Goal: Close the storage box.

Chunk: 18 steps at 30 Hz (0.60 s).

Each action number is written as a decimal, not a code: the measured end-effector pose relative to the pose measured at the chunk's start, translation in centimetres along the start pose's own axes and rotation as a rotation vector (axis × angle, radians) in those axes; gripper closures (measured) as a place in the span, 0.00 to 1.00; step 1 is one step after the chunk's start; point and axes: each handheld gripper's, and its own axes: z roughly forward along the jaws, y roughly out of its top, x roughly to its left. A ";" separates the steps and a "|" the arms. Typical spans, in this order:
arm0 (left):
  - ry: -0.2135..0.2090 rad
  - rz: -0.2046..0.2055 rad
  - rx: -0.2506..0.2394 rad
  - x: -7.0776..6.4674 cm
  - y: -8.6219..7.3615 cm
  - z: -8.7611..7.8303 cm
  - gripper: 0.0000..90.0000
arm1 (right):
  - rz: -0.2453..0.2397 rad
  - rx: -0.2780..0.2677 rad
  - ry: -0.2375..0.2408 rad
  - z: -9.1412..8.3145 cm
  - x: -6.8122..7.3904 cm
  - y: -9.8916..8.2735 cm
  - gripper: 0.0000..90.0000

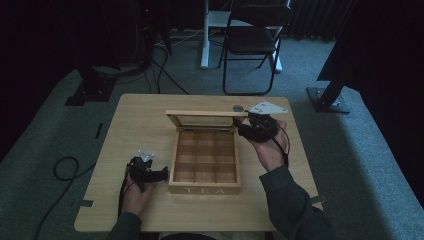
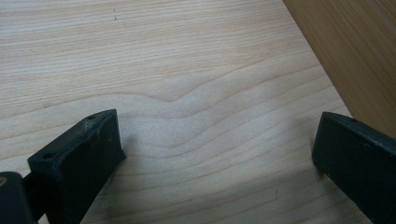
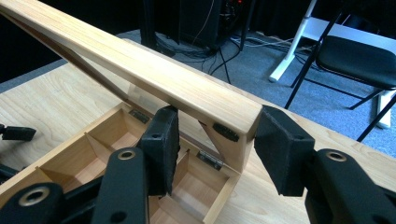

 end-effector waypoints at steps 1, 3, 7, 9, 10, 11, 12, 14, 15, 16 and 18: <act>0.000 0.000 0.000 0.0 0.0 0.0 0.02 | -0.001 0.000 -0.002 -0.1 0.1 -0.1 0.55; 0.001 0.002 0.000 0.0 0.0 0.0 0.02 | 0.001 -0.002 -0.001 -0.2 0.2 -0.3 0.55; 0.001 0.001 0.000 0.0 0.0 0.0 0.02 | 0.006 -0.006 0.010 -0.4 0.3 -0.8 0.55; 0.001 0.001 0.000 0.0 0.0 0.0 0.02 | 0.007 -0.004 0.010 -0.4 0.4 -0.9 0.55; 0.001 0.001 0.000 0.0 0.0 0.0 0.02 | 0.007 -0.004 0.012 -0.5 0.4 -1.0 0.55; 0.001 0.001 0.000 0.0 0.0 0.0 0.02 | 0.009 -0.003 0.014 -0.5 0.5 -1.1 0.54; 0.001 0.001 0.000 0.0 0.0 0.0 0.02 | 0.015 -0.002 0.020 -0.6 0.4 -1.2 0.54; 0.001 0.001 0.000 0.0 0.0 0.0 0.02 | 0.021 -0.002 0.026 -0.7 0.4 -1.4 0.54; 0.001 0.001 0.000 0.0 0.0 0.0 0.02 | 0.021 -0.002 0.026 -0.7 0.4 -1.4 0.54; 0.001 0.001 0.000 0.0 0.0 0.0 0.02 | 0.021 -0.002 0.025 -0.7 0.5 -1.4 0.54; 0.000 0.001 0.000 0.0 0.0 0.0 0.02 | 0.018 -0.004 0.021 -0.8 0.6 -1.6 0.54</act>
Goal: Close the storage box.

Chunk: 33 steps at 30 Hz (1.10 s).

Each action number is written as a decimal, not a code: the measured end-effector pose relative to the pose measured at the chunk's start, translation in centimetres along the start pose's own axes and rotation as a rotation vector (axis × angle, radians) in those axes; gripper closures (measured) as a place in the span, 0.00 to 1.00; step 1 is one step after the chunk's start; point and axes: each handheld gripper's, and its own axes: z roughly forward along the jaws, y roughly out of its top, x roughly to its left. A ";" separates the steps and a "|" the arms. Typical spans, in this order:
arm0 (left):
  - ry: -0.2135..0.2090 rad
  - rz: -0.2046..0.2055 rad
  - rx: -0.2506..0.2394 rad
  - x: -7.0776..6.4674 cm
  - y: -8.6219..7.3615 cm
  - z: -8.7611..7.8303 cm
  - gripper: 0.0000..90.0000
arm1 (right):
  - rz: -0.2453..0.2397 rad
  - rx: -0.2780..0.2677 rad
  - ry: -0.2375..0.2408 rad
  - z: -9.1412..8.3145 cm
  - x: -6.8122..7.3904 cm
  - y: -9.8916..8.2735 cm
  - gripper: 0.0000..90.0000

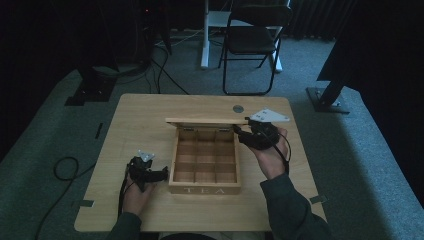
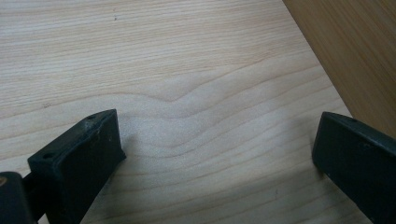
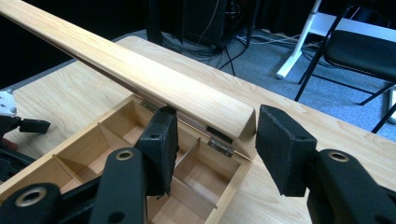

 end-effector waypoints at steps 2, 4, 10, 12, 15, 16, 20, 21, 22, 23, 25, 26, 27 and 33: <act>0.000 0.000 0.000 0.0 0.0 0.0 0.02 | -0.004 0.000 -0.003 0.0 0.1 -0.1 0.54; 0.001 -0.001 0.000 0.0 0.0 0.0 0.02 | -0.005 0.001 0.000 -0.1 0.2 -0.3 0.54; 0.001 0.003 0.001 0.0 0.0 0.0 0.02 | -0.007 0.004 0.004 -0.3 0.4 -0.7 0.54; 0.000 0.002 0.001 0.0 0.0 0.0 0.02 | -0.013 0.006 0.001 -0.4 0.5 -0.9 0.54; 0.000 0.000 0.000 0.0 0.0 0.0 0.02 | -0.013 0.006 0.002 -0.5 0.6 -1.1 0.54; 0.000 0.000 0.000 0.0 0.0 0.0 0.02 | -0.013 0.006 0.001 -0.5 0.7 -1.2 0.54; 0.000 0.001 0.001 0.0 0.0 0.0 0.02 | -0.015 0.004 -0.001 -0.6 0.9 -1.5 0.54; 0.000 -0.001 -0.001 0.0 0.0 0.0 0.02 | -0.012 0.005 -0.001 -0.7 0.9 -1.6 0.54; 0.000 -0.001 -0.001 0.0 0.0 0.0 0.02 | -0.011 0.005 0.000 -0.7 0.9 -1.6 0.54; 0.000 -0.001 -0.002 0.0 0.0 0.0 0.02 | -0.010 0.005 0.002 -0.7 0.9 -1.7 0.54; 0.000 -0.001 -0.002 0.0 0.0 0.0 0.02 | -0.006 0.004 0.004 -0.8 1.0 -1.9 0.54; 0.001 -0.001 -0.002 0.0 0.0 0.0 0.02 | -0.002 0.003 0.006 -0.8 1.0 -2.0 0.54; 0.001 -0.001 -0.002 0.0 0.0 0.0 0.02 | 0.000 0.002 0.007 -0.9 1.0 -2.1 0.54; 0.002 0.001 -0.003 0.0 0.0 0.0 0.02 | 0.008 0.004 0.016 -1.0 1.1 -2.5 0.53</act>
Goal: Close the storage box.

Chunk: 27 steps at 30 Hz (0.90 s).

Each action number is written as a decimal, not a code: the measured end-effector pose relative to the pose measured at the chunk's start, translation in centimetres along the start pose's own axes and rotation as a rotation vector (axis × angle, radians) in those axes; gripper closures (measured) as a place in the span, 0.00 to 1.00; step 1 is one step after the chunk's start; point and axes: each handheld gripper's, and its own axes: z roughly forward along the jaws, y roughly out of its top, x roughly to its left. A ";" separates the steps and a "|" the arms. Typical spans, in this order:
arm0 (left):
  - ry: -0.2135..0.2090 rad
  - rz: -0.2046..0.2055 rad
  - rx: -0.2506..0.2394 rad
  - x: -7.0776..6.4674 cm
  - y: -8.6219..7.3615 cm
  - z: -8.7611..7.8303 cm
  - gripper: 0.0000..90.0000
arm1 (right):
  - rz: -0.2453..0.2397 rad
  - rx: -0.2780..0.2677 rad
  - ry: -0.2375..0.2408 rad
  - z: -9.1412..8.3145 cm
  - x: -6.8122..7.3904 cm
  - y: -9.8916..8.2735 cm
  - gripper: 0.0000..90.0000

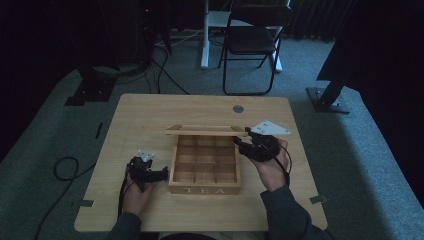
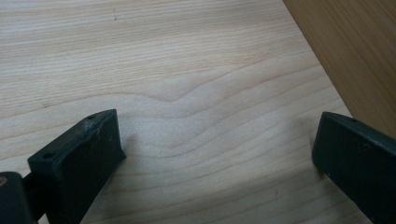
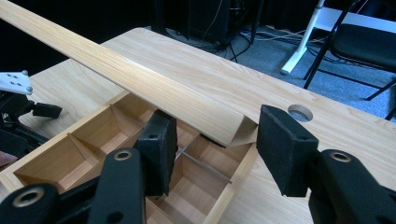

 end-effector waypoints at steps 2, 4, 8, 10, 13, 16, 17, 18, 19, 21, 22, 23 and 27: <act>0.000 -0.002 0.000 0.0 0.0 0.0 0.02 | -0.001 0.002 -0.002 0.0 0.1 -0.1 0.53; -0.001 -0.004 -0.002 0.0 0.0 0.0 0.02 | -0.002 0.002 -0.004 -0.1 0.2 -0.2 0.53; -0.001 0.000 -0.001 0.0 0.0 0.0 0.02 | -0.003 0.003 -0.006 -0.2 0.4 -0.5 0.53; -0.001 -0.001 0.000 0.0 0.0 0.0 0.02 | -0.006 0.004 -0.006 -0.2 0.4 -0.6 0.53; 0.000 -0.002 -0.002 0.0 0.0 0.0 0.02 | -0.004 0.005 -0.005 -0.3 0.6 -1.0 0.53; -0.001 -0.003 -0.001 0.0 0.0 0.0 0.02 | 0.003 -0.001 -0.003 -0.4 0.7 -1.4 0.53; -0.001 -0.005 -0.003 0.0 0.0 0.0 0.02 | 0.005 -0.003 -0.003 -0.4 0.7 -1.5 0.53; -0.001 -0.006 -0.003 0.0 0.0 0.0 0.02 | 0.007 -0.002 -0.004 -0.4 0.8 -1.6 0.53; -0.001 -0.005 -0.003 0.0 0.0 0.0 0.02 | 0.008 0.000 -0.006 -0.4 0.9 -1.7 0.53; -0.001 -0.005 -0.003 0.0 0.0 0.0 0.02 | 0.002 0.001 -0.008 -0.5 1.0 -2.0 0.53; -0.001 -0.005 -0.002 0.0 0.0 0.0 0.02 | 0.004 0.002 -0.008 -0.5 1.1 -2.1 0.53; -0.001 -0.005 -0.002 0.0 0.0 0.0 0.02 | 0.005 0.002 -0.007 -0.5 1.1 -2.2 0.53; -0.001 -0.003 0.001 0.0 0.0 0.0 0.02 | 0.016 0.001 -0.003 -0.6 1.3 -2.8 0.53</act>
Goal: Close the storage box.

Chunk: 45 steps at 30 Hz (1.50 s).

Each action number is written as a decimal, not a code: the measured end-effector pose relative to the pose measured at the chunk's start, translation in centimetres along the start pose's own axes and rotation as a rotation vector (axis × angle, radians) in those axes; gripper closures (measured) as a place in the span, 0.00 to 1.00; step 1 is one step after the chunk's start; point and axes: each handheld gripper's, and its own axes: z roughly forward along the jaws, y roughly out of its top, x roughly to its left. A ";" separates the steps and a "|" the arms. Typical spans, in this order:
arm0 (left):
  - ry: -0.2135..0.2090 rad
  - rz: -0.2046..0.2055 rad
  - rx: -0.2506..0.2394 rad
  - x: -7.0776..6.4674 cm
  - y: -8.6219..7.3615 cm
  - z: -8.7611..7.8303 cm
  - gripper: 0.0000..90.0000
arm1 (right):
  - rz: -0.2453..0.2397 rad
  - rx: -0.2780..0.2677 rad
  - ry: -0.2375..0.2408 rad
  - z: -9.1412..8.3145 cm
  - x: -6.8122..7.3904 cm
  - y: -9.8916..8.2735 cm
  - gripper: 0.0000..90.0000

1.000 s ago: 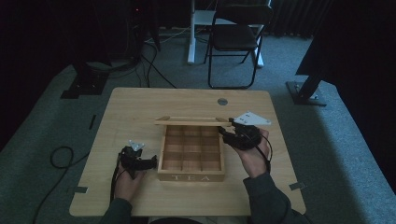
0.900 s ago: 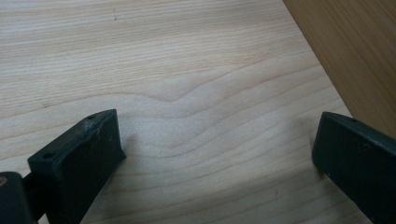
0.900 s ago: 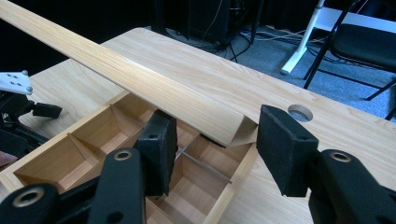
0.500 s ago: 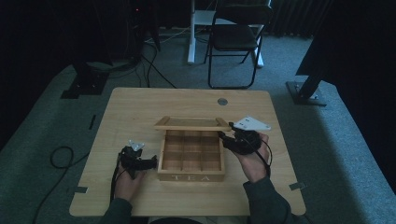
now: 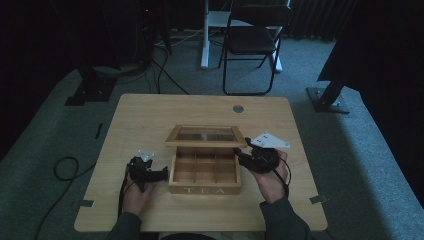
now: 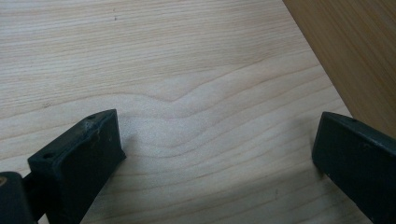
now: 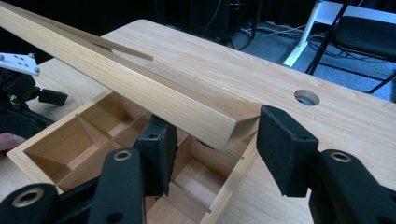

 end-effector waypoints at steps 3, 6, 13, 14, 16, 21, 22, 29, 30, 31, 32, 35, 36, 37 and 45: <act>0.000 -0.002 -0.001 0.0 0.0 0.0 0.02 | 0.003 0.001 0.002 0.0 0.1 -0.4 0.53; 0.000 -0.001 -0.001 0.0 0.0 0.0 0.02 | 0.006 0.007 0.006 -0.1 0.2 -0.7 0.53; -0.002 -0.002 0.003 0.0 0.0 0.0 0.02 | -0.003 0.010 -0.008 -0.1 0.7 -1.5 0.53; -0.001 -0.004 0.000 0.0 0.0 0.0 0.02 | 0.000 0.012 -0.006 -0.1 0.7 -1.6 0.53; -0.001 -0.003 0.001 0.0 0.0 0.0 0.02 | 0.002 0.014 -0.004 -0.1 0.7 -1.8 0.53; 0.000 0.000 0.001 0.0 0.0 0.0 0.02 | 0.002 0.015 -0.008 -0.1 0.9 -2.2 0.53; 0.000 0.001 0.001 0.0 0.0 0.0 0.02 | 0.005 0.015 -0.009 -0.1 1.0 -2.4 0.53; 0.000 -0.001 -0.001 0.0 0.0 0.0 0.02 | 0.018 0.020 -0.006 -0.2 1.1 -3.0 0.53; 0.000 -0.001 0.000 0.0 0.0 0.0 0.02 | 0.019 0.020 -0.005 -0.1 1.2 -3.1 0.53; 0.000 -0.001 0.000 0.0 0.0 0.0 0.02 | 0.018 0.019 -0.004 -0.1 1.2 -3.2 0.53; 0.000 -0.001 0.000 0.0 0.0 0.0 0.02 | 0.021 0.020 -0.003 -0.1 1.2 -3.3 0.52; 0.000 -0.001 0.000 0.0 0.0 0.0 0.02 | 0.023 0.020 0.002 -0.1 1.2 -3.5 0.52; 0.000 -0.001 0.001 0.0 0.0 0.0 0.02 | 0.025 0.021 0.003 -0.1 1.2 -3.6 0.52; 0.000 0.000 0.001 0.0 0.0 0.0 0.02 | 0.026 0.021 0.003 -0.1 1.2 -3.7 0.52; 0.001 0.005 0.003 0.0 0.0 -0.1 0.02 | 0.032 0.024 0.005 0.0 1.3 -4.0 0.52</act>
